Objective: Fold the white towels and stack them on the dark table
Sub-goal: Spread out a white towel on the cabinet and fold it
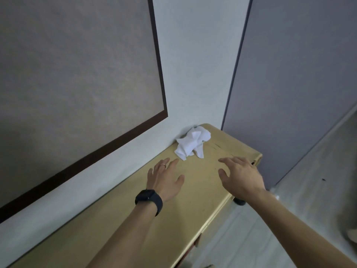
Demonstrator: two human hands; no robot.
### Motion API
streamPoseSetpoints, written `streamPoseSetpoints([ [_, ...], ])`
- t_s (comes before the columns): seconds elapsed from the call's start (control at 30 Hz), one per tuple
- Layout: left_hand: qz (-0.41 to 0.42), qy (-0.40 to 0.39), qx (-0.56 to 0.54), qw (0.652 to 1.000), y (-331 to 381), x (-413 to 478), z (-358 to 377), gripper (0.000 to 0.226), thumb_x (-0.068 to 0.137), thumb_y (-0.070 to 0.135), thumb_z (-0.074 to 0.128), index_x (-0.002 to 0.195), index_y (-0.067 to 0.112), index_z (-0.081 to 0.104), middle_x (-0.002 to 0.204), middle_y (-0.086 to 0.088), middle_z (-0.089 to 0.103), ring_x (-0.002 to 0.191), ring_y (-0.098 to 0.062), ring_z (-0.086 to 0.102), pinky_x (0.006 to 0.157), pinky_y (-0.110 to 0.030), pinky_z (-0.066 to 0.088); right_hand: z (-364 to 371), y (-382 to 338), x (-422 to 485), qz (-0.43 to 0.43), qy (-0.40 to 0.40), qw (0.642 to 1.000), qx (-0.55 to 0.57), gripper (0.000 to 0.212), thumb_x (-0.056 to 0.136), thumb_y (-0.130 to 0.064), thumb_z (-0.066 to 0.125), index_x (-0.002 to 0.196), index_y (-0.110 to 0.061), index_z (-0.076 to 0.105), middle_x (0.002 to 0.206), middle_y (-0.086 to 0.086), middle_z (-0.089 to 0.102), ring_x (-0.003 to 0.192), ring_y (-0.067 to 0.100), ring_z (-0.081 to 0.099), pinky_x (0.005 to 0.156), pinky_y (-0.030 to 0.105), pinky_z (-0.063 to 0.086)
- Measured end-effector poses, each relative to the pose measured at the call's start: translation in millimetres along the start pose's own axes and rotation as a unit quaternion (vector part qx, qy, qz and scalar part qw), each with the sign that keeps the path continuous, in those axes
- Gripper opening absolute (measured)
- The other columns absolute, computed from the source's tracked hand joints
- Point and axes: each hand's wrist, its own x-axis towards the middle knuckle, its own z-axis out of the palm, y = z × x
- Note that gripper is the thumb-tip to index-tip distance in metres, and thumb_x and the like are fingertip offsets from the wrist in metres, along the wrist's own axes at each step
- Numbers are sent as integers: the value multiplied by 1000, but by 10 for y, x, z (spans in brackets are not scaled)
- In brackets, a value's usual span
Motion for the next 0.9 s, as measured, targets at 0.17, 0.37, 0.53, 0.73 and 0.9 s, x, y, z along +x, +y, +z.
streamPoseSetpoints([
  [0.17,-11,-37,-2,999,49,937,396,63,94,49,48,151,34,25,160,-3,21,148,-20,16,117,-47,19,428,366,782,5,-20,1000,-6,43,98,-42,43,140,-32,48,141,-9,53,138,16,36,109,39,34],
  [0.37,-33,-61,-10,998,139,1763,911,70,93,51,51,152,33,20,161,-4,20,146,-22,21,116,-45,24,1027,792,1474,7,-67,998,12,45,99,-42,41,143,-32,45,144,-11,49,141,15,31,111,39,33],
  [0.53,-26,30,20,999,167,2464,1305,76,88,52,57,151,30,21,161,-4,18,135,-27,38,107,-40,36,1611,1099,2026,-32,-110,993,15,52,100,-45,36,150,-33,31,158,-6,32,146,18,22,116,40,27],
  [0.73,-8,88,100,991,172,2810,1449,37,94,43,54,129,32,50,149,-1,40,139,-23,32,113,-39,27,2171,1342,2256,-111,-104,988,-15,57,101,-56,15,155,-40,6,166,-1,-4,152,17,-11,122,41,1],
  [0.9,53,119,85,988,133,2616,1261,15,91,35,61,100,23,64,100,3,66,105,-20,56,93,-33,38,2208,1344,2208,-119,-91,988,-22,58,101,-55,12,156,-38,4,166,1,-3,151,19,-11,121,45,1],
])
